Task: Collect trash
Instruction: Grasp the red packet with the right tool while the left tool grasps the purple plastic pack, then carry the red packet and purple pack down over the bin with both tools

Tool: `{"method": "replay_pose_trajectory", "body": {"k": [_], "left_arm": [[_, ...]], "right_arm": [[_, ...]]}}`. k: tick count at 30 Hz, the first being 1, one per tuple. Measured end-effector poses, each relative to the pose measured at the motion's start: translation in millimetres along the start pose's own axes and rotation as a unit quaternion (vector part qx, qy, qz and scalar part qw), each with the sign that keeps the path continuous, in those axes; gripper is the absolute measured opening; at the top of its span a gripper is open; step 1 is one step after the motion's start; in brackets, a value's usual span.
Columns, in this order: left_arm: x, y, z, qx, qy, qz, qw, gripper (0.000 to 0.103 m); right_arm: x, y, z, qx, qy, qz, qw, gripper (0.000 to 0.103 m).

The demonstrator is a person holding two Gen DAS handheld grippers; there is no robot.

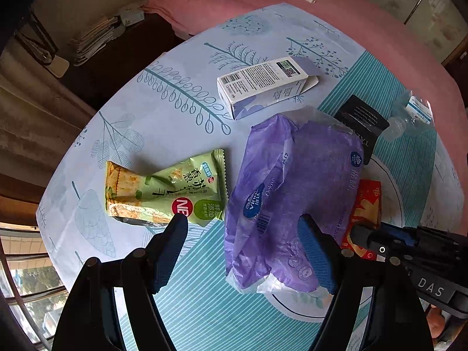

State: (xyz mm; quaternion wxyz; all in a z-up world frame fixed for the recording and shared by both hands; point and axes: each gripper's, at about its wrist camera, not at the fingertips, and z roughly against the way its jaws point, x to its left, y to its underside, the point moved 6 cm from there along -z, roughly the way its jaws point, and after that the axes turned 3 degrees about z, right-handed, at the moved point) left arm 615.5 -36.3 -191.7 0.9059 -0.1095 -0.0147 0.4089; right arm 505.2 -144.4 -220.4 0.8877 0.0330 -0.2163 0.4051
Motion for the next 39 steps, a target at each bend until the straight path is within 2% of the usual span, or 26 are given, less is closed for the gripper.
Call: {"method": "replay_pose_trajectory", "body": {"k": [5, 9, 11, 12, 13, 14, 15, 16, 22, 29, 34, 39], "left_arm": [[-14, 9, -19, 0.032, 0.058, 0.007, 0.9978, 0.079], [-31, 18, -25, 0.039, 0.090, 0.014, 0.9951, 0.077], [-41, 23, -26, 0.041, 0.108, 0.022, 0.9930, 0.063], [-46, 25, -25, 0.043, 0.120, 0.025, 0.9915, 0.048], [-50, 28, -24, 0.042, 0.128, 0.028, 0.9905, 0.039], [-55, 30, -22, 0.039, 0.129, 0.028, 0.9905, 0.032], [-60, 33, -20, 0.034, 0.126, 0.024, 0.9912, 0.020], [-65, 36, -17, 0.029, 0.123, 0.018, 0.9918, 0.013], [-93, 61, 22, -0.013, 0.108, -0.001, 0.9941, 0.009], [-107, 90, 79, -0.040, 0.117, 0.026, 0.9919, 0.009], [-122, 122, 115, -0.054, 0.114, 0.038, 0.9912, 0.009], [-158, 163, 138, -0.056, 0.116, 0.062, 0.9897, 0.009]], "right_arm": [[-6, 1, 9, -0.004, 0.005, 0.008, 1.000, 0.018], [-13, 5, 16, -0.004, 0.013, 0.016, 1.000, 0.017], [-18, 8, 20, -0.007, 0.019, 0.019, 1.000, 0.017], [-20, 10, 22, -0.008, 0.022, 0.019, 1.000, 0.017], [-22, 12, 22, -0.009, 0.024, 0.018, 1.000, 0.017], [-24, 14, 23, -0.010, 0.024, 0.015, 1.000, 0.017], [-26, 16, 24, -0.011, 0.025, 0.013, 1.000, 0.017], [-34, 19, 29, -0.012, 0.027, 0.012, 1.000, 0.016], [-54, 31, 42, -0.023, 0.034, 0.001, 0.999, 0.014], [-88, 54, 83, -0.036, 0.042, -0.006, 0.998, 0.014], [-115, 82, 126, -0.050, 0.062, 0.028, 0.996, 0.014], [-139, 117, 179, -0.070, 0.060, 0.074, 0.993, 0.014]]}}
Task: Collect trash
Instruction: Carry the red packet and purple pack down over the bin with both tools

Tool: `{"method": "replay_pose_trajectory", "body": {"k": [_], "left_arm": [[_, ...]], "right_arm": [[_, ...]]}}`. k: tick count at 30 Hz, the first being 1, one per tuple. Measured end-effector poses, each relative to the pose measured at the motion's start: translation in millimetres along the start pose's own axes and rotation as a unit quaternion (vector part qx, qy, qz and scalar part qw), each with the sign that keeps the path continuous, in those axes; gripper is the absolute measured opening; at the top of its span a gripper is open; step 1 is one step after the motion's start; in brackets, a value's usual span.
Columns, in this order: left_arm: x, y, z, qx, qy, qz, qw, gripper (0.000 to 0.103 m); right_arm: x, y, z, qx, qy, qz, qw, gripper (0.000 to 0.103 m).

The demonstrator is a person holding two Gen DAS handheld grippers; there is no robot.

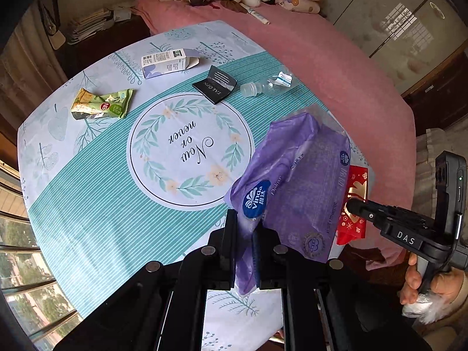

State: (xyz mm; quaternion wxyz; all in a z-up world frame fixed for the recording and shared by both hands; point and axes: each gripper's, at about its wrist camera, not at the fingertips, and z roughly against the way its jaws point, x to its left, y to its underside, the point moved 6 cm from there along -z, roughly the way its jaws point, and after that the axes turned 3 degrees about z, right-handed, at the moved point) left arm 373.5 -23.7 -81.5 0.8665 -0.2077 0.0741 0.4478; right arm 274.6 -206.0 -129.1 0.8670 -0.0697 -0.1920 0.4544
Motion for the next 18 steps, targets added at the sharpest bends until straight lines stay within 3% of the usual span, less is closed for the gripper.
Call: {"method": "replay_pose_trajectory", "body": {"k": [9, 14, 18], "left_arm": [[-98, 95, 9, -0.034, -0.045, 0.068, 0.9961, 0.009], [-155, 148, -10, -0.028, -0.062, 0.099, 0.9927, 0.009], [-193, 174, -25, -0.018, -0.071, 0.106, 0.9916, 0.009]], "right_arm": [[-57, 47, 77, -0.021, -0.045, 0.107, 0.993, 0.014], [-104, 80, 103, -0.021, -0.062, 0.163, 0.984, 0.014], [-142, 107, 110, -0.012, -0.070, 0.174, 0.982, 0.014]]}}
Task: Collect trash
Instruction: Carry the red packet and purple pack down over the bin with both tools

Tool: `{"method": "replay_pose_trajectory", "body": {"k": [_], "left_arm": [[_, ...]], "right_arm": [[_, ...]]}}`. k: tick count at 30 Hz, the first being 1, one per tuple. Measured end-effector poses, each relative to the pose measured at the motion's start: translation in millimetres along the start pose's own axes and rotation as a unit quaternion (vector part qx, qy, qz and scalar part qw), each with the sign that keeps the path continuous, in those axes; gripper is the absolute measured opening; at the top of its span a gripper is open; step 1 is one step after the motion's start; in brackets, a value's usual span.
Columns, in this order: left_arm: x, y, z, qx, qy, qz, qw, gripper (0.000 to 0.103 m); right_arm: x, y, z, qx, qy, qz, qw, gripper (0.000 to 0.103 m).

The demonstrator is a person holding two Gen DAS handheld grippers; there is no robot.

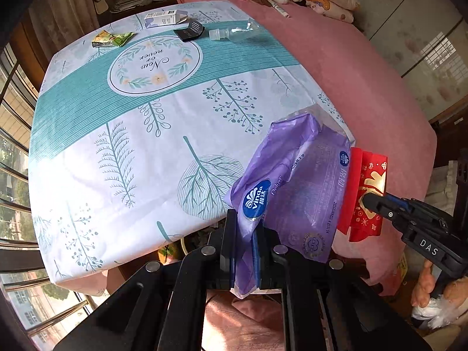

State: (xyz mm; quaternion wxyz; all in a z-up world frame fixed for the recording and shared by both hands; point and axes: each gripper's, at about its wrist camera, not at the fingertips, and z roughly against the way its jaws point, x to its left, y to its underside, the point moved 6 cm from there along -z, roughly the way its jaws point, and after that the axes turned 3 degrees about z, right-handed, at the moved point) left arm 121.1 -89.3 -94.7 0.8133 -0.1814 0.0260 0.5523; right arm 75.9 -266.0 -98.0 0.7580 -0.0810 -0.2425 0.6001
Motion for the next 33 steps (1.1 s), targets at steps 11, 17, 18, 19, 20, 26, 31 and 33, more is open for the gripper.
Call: {"method": "replay_pose_trajectory", "body": {"k": [11, 17, 18, 19, 20, 26, 31, 33], "left_arm": [[-38, 58, -30, 0.019, -0.023, 0.004, 0.9995, 0.009], [-22, 87, -70, 0.045, -0.033, 0.036, 0.9978, 0.009], [-17, 92, -78, 0.048, -0.035, 0.040, 0.9974, 0.009], [-12, 95, -86, 0.052, -0.036, 0.044, 0.9970, 0.009], [-8, 99, -96, 0.054, -0.040, 0.047, 0.9967, 0.009], [17, 126, -162, 0.073, -0.064, 0.066, 0.9931, 0.009], [39, 147, -226, 0.093, -0.064, 0.092, 0.9894, 0.009], [51, 155, -254, 0.100, -0.061, 0.100, 0.9881, 0.009]], "right_arm": [[-31, 80, -19, 0.055, -0.028, 0.000, 0.998, 0.014], [-38, 108, -56, 0.092, -0.030, 0.005, 0.995, 0.014], [-40, 114, -65, 0.101, -0.029, 0.004, 0.994, 0.014], [-42, 120, -74, 0.109, -0.027, 0.004, 0.994, 0.014], [-44, 127, -83, 0.114, -0.025, 0.004, 0.993, 0.014], [-57, 162, -138, 0.141, -0.016, -0.001, 0.990, 0.014], [-70, 196, -196, 0.169, -0.008, -0.016, 0.985, 0.014], [-73, 208, -223, 0.180, -0.001, -0.017, 0.984, 0.014]]}}
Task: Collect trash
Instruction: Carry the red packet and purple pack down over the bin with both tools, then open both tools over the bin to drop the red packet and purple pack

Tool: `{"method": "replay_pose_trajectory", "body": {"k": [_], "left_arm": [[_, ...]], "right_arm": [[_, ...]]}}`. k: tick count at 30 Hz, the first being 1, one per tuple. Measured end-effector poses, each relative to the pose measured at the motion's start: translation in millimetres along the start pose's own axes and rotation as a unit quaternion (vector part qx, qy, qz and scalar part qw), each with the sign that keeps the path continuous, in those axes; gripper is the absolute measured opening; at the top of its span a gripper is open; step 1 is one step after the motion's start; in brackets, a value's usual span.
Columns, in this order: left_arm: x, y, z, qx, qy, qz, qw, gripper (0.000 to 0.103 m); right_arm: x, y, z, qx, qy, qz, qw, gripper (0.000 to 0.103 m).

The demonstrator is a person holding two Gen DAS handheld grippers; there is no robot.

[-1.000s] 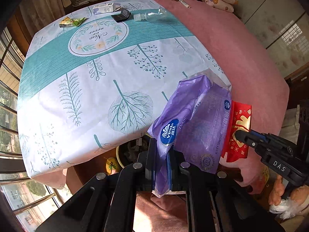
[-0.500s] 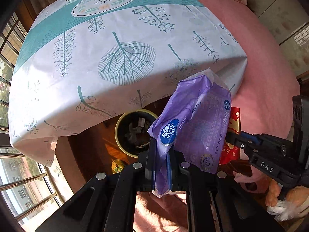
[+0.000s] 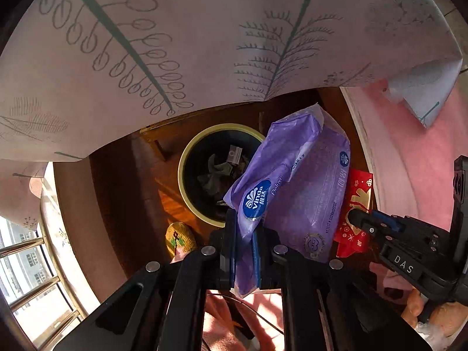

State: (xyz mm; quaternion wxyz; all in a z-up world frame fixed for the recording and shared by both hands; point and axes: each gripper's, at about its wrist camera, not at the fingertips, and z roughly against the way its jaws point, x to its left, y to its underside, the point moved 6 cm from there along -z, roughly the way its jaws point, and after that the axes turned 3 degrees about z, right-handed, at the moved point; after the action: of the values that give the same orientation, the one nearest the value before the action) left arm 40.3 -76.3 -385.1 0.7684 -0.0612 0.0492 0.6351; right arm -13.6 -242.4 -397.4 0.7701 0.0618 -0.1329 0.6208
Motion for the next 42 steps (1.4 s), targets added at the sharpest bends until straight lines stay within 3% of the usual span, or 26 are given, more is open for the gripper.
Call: {"method": "replay_pose_trajectory", "body": {"k": [8, 11, 13, 18, 25, 27, 29, 31, 36, 42], "left_arm": [[18, 0, -98, 0.007, -0.016, -0.018, 0.9997, 0.010], [27, -1, -122, 0.003, -0.017, -0.016, 0.9997, 0.026], [33, -3, -134, 0.002, -0.019, -0.021, 0.9996, 0.047], [46, -10, -146, -0.017, -0.040, -0.030, 0.9986, 0.070], [71, -14, -135, -0.036, -0.052, -0.027, 0.9976, 0.080], [77, -15, -129, -0.041, -0.054, -0.021, 0.9975, 0.080], [82, -18, -120, -0.046, -0.053, -0.014, 0.9974, 0.080], [83, -18, -108, -0.053, -0.052, -0.008, 0.9972, 0.080], [81, -19, -75, -0.069, -0.051, -0.002, 0.9963, 0.080], [68, -11, -13, -0.083, -0.042, -0.004, 0.9957, 0.080]], "right_arm": [[-9, -2, -105, 0.021, 0.027, -0.016, 0.999, 0.014], [-10, -7, -131, 0.028, 0.031, -0.014, 0.999, 0.014], [-8, -6, -146, 0.031, 0.034, -0.011, 0.999, 0.014], [0, -2, -174, 0.038, 0.032, -0.008, 0.999, 0.014], [17, -14, -197, 0.040, 0.015, -0.004, 0.999, 0.017], [19, -17, -196, 0.033, 0.012, -0.004, 0.999, 0.025], [22, -19, -194, 0.031, 0.015, -0.007, 0.999, 0.043], [21, -23, -189, 0.027, 0.015, -0.007, 0.999, 0.054], [31, -30, -174, 0.015, 0.020, 0.003, 1.000, 0.055], [42, -33, -111, -0.021, 0.002, -0.003, 1.000, 0.055]]}}
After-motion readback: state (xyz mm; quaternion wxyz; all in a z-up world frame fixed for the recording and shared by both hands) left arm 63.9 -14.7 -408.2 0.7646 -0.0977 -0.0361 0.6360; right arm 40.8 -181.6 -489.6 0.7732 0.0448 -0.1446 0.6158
